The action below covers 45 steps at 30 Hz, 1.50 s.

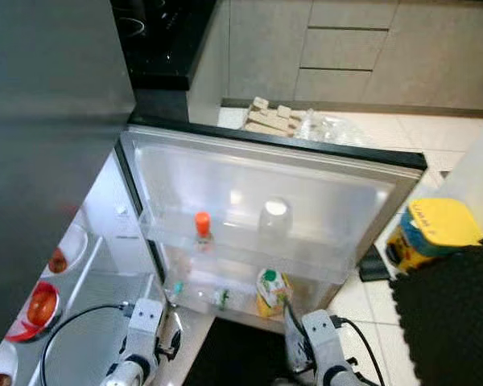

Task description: Restocking fridge

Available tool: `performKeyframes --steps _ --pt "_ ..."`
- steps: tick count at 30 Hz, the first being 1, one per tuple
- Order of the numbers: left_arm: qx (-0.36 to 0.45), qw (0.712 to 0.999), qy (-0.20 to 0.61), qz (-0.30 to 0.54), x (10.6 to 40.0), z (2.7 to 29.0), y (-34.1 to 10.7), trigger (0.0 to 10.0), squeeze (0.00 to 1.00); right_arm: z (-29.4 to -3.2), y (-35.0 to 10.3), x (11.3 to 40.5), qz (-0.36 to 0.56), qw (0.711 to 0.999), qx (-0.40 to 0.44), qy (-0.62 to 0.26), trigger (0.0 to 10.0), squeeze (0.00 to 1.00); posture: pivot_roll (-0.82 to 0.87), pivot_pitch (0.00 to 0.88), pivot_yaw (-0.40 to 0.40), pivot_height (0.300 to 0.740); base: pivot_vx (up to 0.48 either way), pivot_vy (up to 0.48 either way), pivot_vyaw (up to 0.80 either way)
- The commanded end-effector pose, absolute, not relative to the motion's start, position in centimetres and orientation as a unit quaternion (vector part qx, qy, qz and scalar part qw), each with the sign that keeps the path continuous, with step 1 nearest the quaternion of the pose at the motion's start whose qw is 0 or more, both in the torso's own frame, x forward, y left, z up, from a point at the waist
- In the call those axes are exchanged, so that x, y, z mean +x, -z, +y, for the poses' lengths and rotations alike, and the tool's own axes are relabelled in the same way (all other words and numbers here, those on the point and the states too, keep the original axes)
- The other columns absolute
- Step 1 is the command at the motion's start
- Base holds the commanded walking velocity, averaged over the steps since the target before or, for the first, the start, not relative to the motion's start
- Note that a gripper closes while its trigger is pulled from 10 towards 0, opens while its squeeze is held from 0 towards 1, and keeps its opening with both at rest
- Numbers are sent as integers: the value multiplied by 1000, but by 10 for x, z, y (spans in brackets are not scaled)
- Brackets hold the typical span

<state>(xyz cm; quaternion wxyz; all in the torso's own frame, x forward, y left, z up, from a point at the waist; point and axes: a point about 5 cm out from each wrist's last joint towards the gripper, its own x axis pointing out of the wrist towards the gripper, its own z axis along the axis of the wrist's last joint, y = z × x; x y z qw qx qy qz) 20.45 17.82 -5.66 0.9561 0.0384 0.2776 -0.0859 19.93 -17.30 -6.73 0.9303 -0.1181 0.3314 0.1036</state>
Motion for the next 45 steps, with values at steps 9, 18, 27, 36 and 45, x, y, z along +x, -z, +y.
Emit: performKeyframes --steps 9,18,27,36,45 --pt "45 953 98 283 200 176 59 10000 0 -173 66 200 325 934 -113 -100 10000 0 -91 89 31 740 0 0 0" --pt "62 952 119 276 200 174 58 10000 0 -167 57 214 291 945 -105 -107 10000 0 -101 87 35 740 0 -320 0" --pt "54 957 112 263 199 178 56 10000 0 -112 27 250 209 948 -40 -235 10000 0 -108 94 37 740 0 0 0" --pt "57 959 120 251 197 179 55 10000 0 -72 -1 270 142 937 -27 -319 10000 0 -104 97 30 740 0 0 0" --pt "106 943 207 237 193 178 52 10000 0 -61 -1 263 127 905 -93 -396 10000 0 -111 104 28 740 0 0 0"
